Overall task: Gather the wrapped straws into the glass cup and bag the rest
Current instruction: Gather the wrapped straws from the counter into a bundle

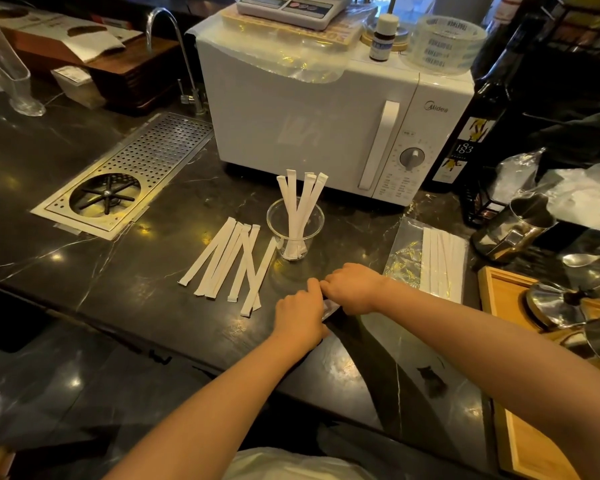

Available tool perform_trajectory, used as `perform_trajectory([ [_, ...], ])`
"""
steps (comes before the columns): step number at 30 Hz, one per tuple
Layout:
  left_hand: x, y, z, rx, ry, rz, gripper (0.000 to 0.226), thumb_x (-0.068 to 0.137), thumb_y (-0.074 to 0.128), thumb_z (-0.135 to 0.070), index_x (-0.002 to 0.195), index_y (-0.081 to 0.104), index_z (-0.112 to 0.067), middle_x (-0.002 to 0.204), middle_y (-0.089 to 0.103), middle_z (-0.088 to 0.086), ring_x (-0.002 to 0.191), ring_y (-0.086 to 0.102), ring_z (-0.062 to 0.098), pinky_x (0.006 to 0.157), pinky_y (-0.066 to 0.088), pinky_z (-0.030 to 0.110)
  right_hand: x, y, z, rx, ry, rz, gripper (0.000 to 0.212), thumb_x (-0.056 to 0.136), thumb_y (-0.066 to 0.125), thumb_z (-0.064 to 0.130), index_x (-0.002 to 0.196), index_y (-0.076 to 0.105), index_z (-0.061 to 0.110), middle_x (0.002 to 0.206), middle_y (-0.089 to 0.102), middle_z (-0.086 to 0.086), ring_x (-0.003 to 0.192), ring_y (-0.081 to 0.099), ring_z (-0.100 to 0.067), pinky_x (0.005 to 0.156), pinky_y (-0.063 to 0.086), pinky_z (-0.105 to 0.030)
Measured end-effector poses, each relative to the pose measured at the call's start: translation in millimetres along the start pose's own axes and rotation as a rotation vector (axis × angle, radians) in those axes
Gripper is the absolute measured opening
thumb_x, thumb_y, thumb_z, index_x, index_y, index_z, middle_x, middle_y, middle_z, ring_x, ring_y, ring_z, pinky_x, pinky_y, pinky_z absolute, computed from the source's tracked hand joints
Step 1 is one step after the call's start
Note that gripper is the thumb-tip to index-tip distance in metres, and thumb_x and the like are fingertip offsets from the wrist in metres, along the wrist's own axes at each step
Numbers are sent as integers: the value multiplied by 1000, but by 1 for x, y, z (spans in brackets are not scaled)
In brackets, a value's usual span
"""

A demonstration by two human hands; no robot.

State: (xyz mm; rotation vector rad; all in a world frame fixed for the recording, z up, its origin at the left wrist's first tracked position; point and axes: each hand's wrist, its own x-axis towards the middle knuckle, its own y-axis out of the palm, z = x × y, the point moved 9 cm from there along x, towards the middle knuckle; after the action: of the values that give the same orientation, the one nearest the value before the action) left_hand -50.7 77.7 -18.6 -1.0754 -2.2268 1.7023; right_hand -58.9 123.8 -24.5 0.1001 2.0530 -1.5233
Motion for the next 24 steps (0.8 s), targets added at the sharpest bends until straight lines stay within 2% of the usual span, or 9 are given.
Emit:
perform_trajectory([
  [4, 1, 1, -1, 72, 14, 3, 36, 84, 54, -10, 116, 38, -5, 116, 60, 20, 106, 58, 39, 83, 46, 42, 0, 3, 2, -23, -12, 19, 28, 84, 53, 7, 111, 51, 4, 108, 63, -16, 98, 59, -33, 79, 46, -40],
  [9, 1, 4, -5, 158, 51, 45, 25, 86, 50, -9, 110, 51, -3, 114, 62, 19, 104, 58, 37, 80, 45, 40, -1, 7, 1, 13, 3, 55, 28, 82, 52, 7, 109, 58, 7, 110, 62, -14, 98, 59, -31, 74, 47, -38],
  [13, 2, 4, -2, 166, 53, 87, 26, 87, 51, -15, 110, 54, -5, 113, 63, 17, 102, 60, 34, 75, 44, 36, -6, 4, -5, 127, 54, 78, 30, 83, 53, 9, 113, 55, 8, 114, 57, -13, 101, 57, -30, 70, 44, -35],
  [16, 2, 1, 3, 116, 17, 125, 28, 87, 52, -22, 110, 54, -6, 112, 62, 15, 101, 60, 32, 71, 41, 33, -10, -9, -7, 180, 67, 34, 27, 84, 52, 11, 110, 55, 5, 114, 54, -13, 100, 55, -29, 64, 39, -33],
  [20, 5, -9, 13, 41, -21, 150, 29, 87, 50, -25, 110, 55, -8, 110, 63, 13, 98, 60, 30, 70, 40, 33, -13, -24, -6, 189, 78, 15, 25, 88, 47, 19, 111, 50, 8, 109, 58, -13, 90, 57, -28, 72, 45, -37],
  [22, 7, -17, 18, 11, -29, 149, 27, 87, 47, -22, 110, 54, -9, 107, 63, 12, 95, 60, 28, 70, 40, 32, -12, -30, -4, 203, 86, 14, 24, 91, 43, 22, 110, 47, 8, 103, 62, -14, 78, 52, -25, 67, 42, -36],
  [24, 9, -24, 24, 3, -26, 160, 26, 88, 45, -21, 110, 54, -10, 107, 63, 12, 95, 60, 27, 72, 41, 32, -9, -38, 0, 209, 86, 9, 24, 92, 41, 24, 109, 46, 9, 100, 63, -15, 74, 48, -23, 64, 38, -34],
])
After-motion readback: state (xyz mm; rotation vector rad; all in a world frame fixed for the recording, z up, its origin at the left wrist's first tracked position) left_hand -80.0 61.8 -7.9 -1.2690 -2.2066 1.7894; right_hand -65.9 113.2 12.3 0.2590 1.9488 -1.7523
